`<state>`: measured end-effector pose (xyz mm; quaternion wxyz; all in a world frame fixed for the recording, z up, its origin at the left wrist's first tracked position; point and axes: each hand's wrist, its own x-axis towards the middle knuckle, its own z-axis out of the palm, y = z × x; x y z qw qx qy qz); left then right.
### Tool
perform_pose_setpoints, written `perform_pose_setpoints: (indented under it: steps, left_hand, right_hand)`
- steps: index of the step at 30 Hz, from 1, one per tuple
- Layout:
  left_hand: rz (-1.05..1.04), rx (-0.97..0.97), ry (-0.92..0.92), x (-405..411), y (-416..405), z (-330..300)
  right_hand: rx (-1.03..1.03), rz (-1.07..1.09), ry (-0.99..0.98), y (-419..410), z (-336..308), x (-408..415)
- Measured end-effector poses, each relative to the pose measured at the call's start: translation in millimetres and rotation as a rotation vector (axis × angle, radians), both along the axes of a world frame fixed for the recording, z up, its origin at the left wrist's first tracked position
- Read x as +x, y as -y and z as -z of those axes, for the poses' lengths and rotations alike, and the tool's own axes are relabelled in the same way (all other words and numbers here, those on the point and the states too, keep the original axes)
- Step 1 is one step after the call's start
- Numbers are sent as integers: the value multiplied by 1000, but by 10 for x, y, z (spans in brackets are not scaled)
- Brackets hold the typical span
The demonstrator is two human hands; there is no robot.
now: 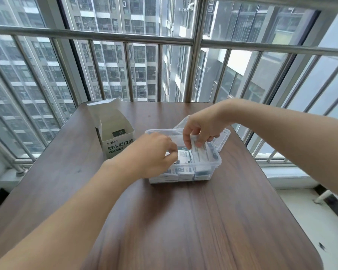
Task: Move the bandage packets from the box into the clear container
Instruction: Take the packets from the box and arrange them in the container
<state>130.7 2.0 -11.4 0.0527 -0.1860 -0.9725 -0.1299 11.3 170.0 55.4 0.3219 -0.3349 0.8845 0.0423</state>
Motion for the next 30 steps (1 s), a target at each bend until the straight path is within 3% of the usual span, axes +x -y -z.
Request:
perform_pose_setpoints:
  steps: [10, 21, 24, 28, 30]
  left_hand:
    - [18, -79, -48, -12, 6, 58]
    - [36, -41, -63, -15, 25, 77]
    - [14, 185, -250, 100, 77, -62]
    - [-255, 702, -917, 349, 480, -191]
    - [-434, 844, -871, 403, 740, -90]
  right_hand:
    - [115, -79, -295, 14, 145, 193]
    - [101, 11, -181, 3, 115, 187]
    - [-42, -2, -159, 43, -196, 260]
    - [-627, -31, -204, 316, -482, 458]
    - [-768, -67, -181, 561, -448, 586]
